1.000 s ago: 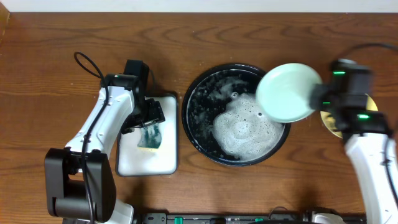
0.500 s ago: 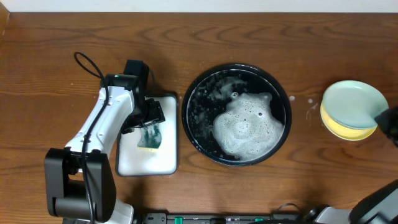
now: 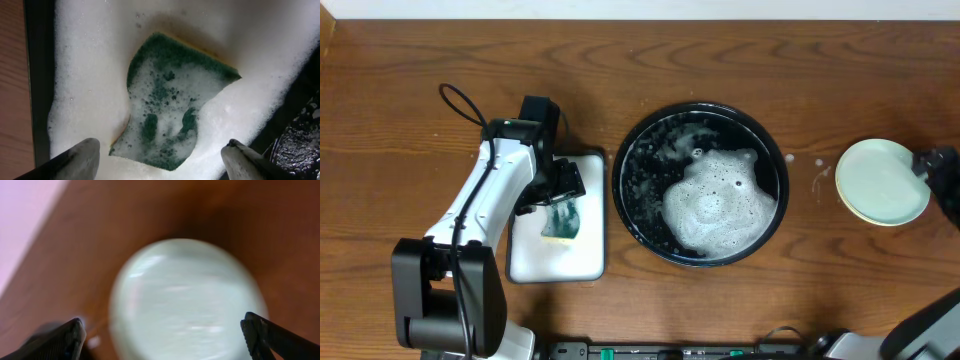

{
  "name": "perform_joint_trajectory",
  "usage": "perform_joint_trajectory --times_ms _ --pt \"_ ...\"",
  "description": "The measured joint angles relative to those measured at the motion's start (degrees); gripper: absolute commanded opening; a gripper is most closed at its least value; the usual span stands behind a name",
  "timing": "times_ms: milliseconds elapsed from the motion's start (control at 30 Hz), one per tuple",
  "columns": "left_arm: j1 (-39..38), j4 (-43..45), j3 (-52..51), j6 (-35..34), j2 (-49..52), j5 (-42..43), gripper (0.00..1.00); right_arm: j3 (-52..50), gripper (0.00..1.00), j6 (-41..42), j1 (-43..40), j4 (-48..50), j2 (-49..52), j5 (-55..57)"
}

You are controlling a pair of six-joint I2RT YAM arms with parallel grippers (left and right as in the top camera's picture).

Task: Clean dirty plates on tray and stack at the side
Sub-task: 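Release the plate and retract the right gripper toward the tray edge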

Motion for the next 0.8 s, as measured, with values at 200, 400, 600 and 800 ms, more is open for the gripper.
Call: perform_joint_trajectory --times_ms 200,400,600,800 --pt "0.0 -0.04 0.0 -0.02 0.0 0.0 0.83 0.2 0.99 -1.29 14.67 -8.31 -14.73 -3.04" --pt "0.0 -0.04 0.0 0.0 0.0 0.02 0.83 0.44 0.99 -4.83 33.88 -17.77 -21.11 -1.62" --pt "0.0 -0.02 0.0 -0.02 0.0 0.0 0.83 0.42 0.99 -7.32 46.84 -22.21 -20.44 9.31" --pt "0.0 -0.04 0.0 0.0 0.0 0.0 0.83 0.42 0.99 -7.72 50.29 -21.88 -20.33 14.69"
